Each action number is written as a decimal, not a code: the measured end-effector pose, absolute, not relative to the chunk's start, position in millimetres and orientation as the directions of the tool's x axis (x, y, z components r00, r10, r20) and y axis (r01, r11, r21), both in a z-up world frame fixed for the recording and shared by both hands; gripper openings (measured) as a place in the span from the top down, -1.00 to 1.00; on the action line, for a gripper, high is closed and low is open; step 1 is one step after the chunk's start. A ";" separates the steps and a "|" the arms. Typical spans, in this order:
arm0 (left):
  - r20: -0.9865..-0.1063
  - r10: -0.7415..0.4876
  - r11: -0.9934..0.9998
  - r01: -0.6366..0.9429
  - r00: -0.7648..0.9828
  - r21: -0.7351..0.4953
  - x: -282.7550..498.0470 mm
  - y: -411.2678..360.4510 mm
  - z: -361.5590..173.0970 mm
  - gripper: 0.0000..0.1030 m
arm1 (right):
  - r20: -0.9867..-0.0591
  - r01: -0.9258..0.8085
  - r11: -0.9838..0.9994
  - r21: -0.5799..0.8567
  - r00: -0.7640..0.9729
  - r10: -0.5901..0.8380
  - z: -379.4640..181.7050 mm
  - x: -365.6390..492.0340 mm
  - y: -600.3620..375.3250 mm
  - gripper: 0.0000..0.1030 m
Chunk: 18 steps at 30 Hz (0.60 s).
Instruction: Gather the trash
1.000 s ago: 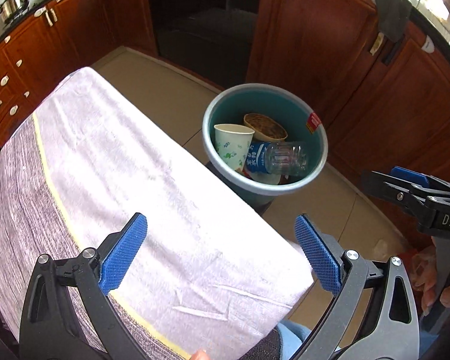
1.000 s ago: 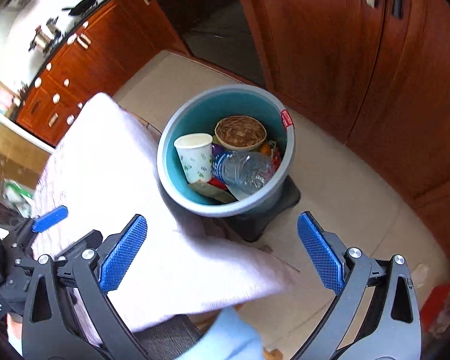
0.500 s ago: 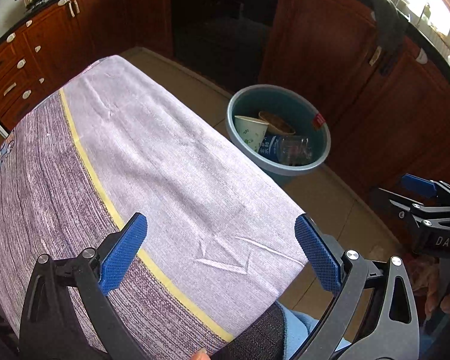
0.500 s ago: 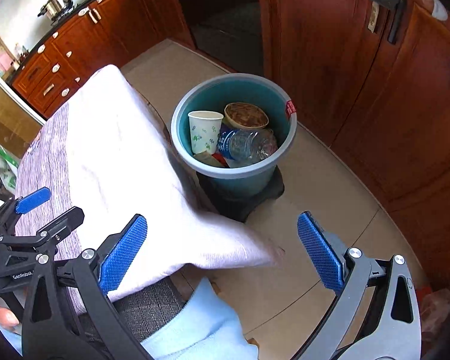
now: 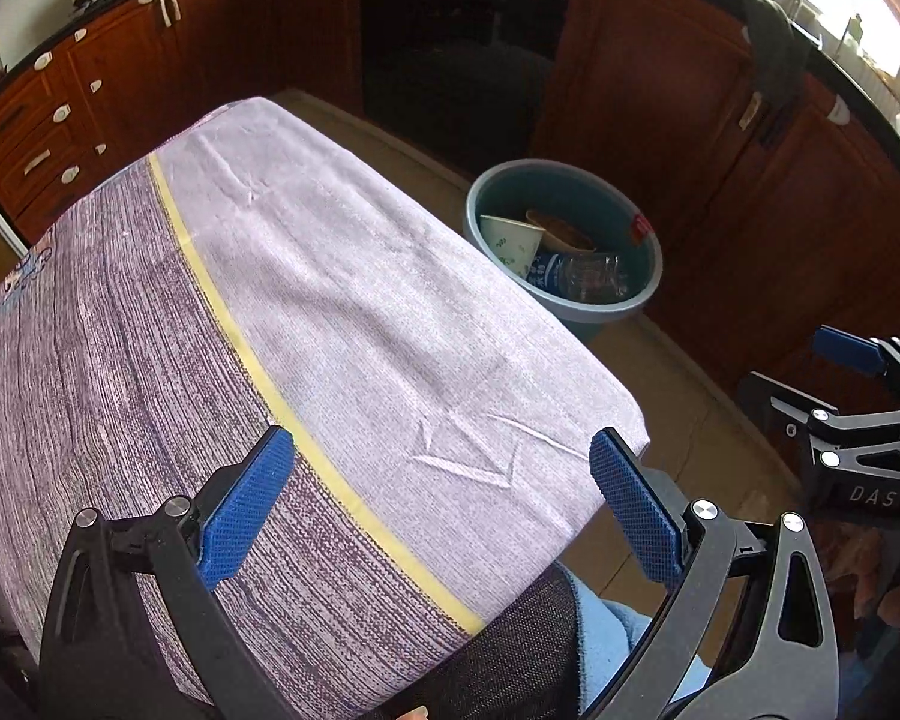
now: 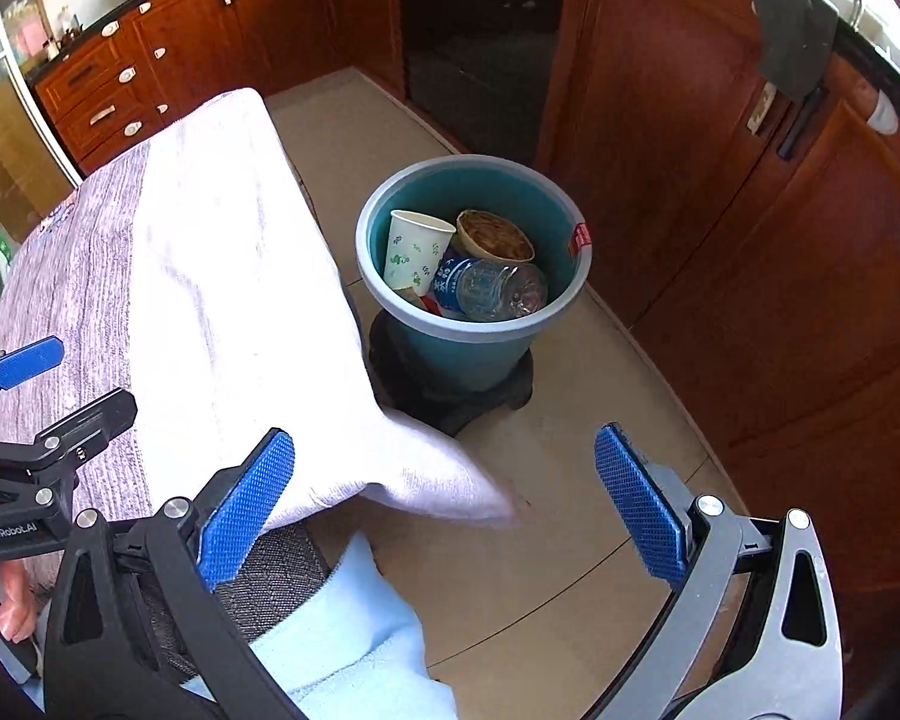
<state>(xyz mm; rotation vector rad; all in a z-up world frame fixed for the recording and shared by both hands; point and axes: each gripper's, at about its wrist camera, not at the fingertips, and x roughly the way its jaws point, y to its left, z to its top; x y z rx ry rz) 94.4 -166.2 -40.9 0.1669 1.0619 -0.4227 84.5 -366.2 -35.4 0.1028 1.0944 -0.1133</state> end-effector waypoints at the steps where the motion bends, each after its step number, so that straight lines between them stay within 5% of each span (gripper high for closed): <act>1: -0.873 -0.255 0.907 0.416 0.415 -0.067 93.4 -166.0 -41.9 -0.92 | -0.890 0.145 0.989 0.031 0.453 -0.039 -35.6 83.7 -367.6 -0.87; 18: -0.878 -0.240 0.899 0.437 0.414 -0.039 88.7 -170.6 -46.0 -0.92 | -0.902 0.159 0.986 0.052 0.430 -0.022 -44.2 84.9 -371.2 -0.87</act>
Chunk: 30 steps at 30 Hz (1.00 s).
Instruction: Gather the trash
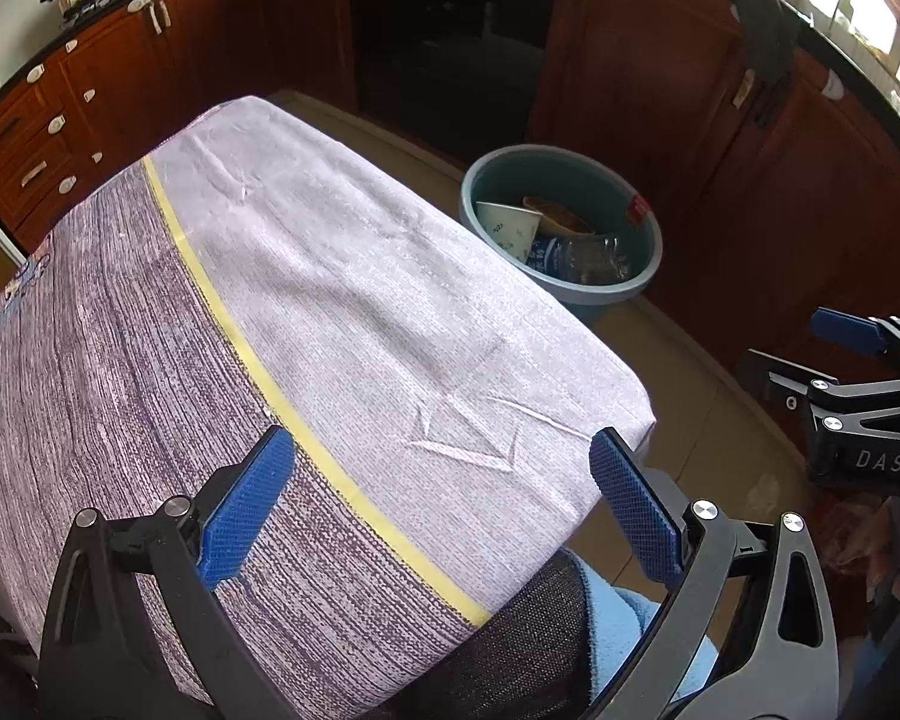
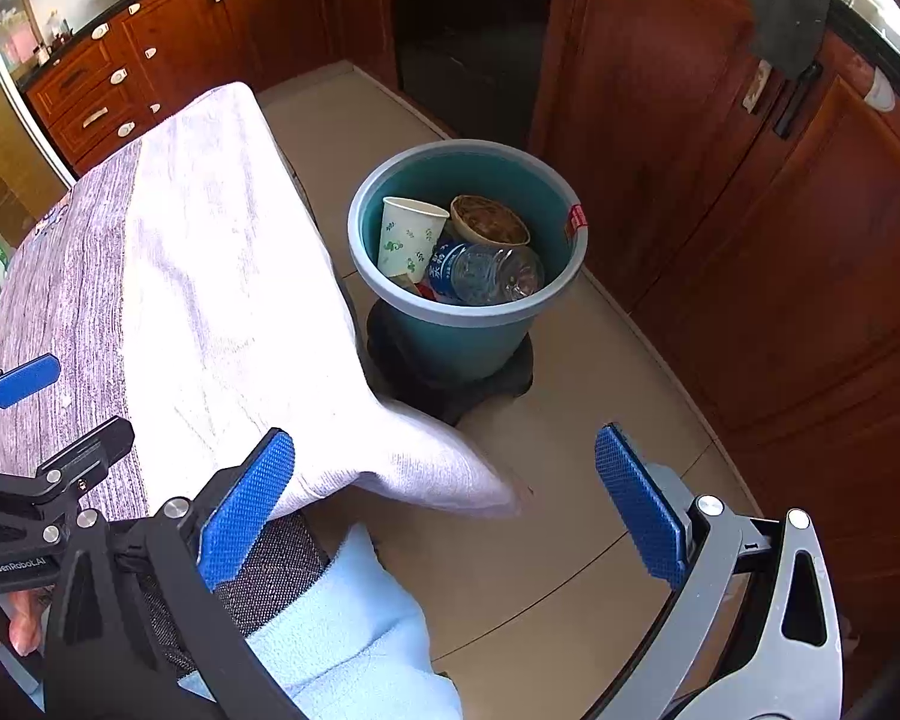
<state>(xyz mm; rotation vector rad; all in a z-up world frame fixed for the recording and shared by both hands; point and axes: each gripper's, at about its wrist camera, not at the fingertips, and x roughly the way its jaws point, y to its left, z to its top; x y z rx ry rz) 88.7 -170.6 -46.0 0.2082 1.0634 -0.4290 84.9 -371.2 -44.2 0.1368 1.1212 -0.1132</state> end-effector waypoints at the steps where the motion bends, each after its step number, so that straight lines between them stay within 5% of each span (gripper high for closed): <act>1: -0.877 -0.242 0.898 0.439 0.414 -0.040 88.4 -170.6 -45.9 -0.92 | -0.903 0.159 0.986 0.053 0.430 -0.021 -44.8 85.4 -371.2 -0.87; 30: -0.867 -0.247 0.896 0.444 0.434 -0.033 85.9 -170.0 -39.2 -0.92 | -0.905 0.173 0.984 0.051 0.425 -0.028 -43.8 90.7 -372.6 -0.87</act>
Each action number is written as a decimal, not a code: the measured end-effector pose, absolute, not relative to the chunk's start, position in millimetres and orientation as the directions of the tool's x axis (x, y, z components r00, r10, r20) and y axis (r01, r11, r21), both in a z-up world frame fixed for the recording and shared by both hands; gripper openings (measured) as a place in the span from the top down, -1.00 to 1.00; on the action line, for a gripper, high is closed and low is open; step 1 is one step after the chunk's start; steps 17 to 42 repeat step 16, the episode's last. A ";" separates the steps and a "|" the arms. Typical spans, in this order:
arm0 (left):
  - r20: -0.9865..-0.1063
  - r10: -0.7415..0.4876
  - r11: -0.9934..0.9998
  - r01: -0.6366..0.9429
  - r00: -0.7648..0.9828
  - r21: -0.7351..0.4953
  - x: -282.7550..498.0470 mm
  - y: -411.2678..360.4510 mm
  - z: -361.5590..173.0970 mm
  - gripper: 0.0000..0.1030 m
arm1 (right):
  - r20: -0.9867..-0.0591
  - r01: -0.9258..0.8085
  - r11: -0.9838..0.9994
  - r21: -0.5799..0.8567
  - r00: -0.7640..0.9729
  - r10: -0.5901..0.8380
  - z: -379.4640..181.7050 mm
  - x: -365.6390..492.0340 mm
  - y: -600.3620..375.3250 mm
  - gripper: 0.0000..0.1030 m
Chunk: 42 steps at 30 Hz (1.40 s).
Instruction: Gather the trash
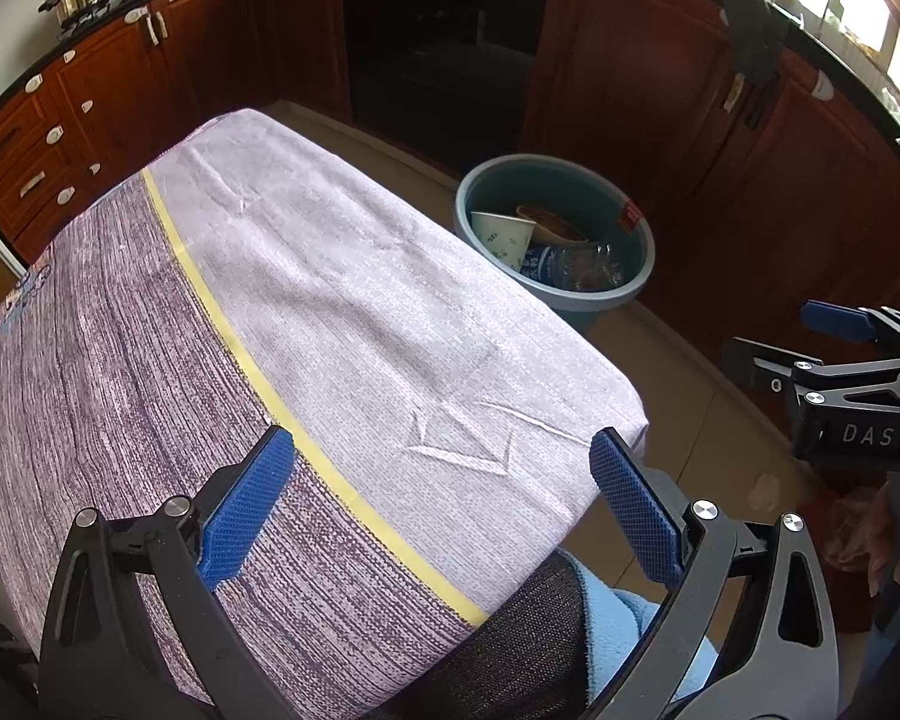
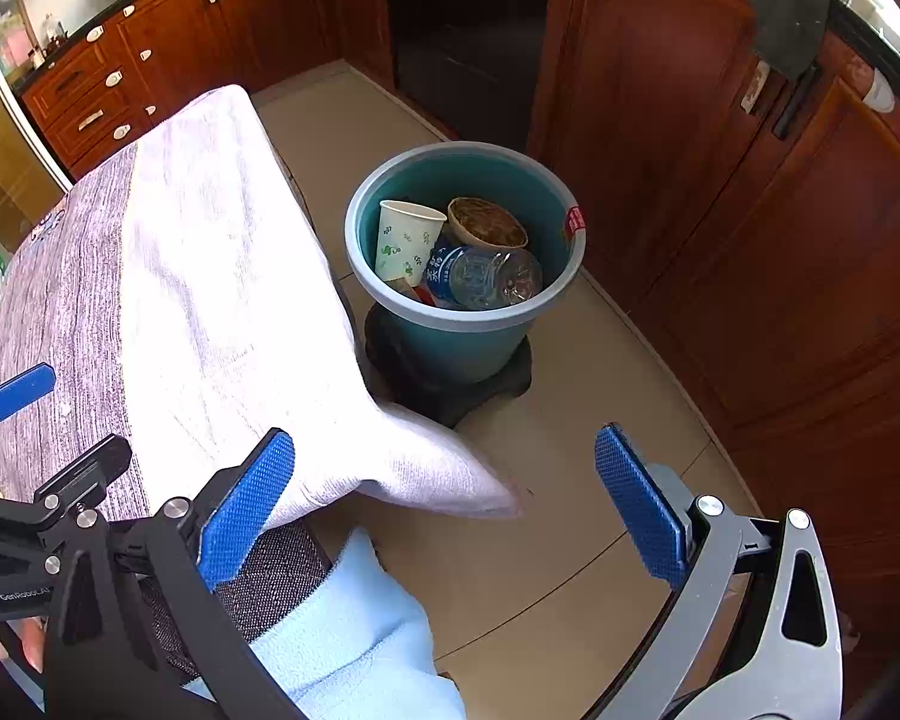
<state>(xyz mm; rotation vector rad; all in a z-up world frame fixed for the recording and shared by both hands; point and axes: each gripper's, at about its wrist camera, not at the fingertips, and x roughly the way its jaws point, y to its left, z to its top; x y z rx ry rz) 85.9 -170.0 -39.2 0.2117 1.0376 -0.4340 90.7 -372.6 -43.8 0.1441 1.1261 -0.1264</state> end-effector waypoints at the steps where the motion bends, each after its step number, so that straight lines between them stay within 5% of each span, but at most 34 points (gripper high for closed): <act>1: -0.868 -0.240 0.898 0.438 0.435 -0.028 85.8 -170.0 -39.1 -0.92 | -0.906 0.173 0.983 0.053 0.423 -0.025 -44.1 91.1 -372.9 -0.87; 42: -0.890 -0.254 0.896 0.438 0.378 -0.070 91.2 -167.8 -50.1 -0.92 | -0.909 0.183 0.982 0.043 0.415 -0.038 -45.8 92.5 -376.1 -0.87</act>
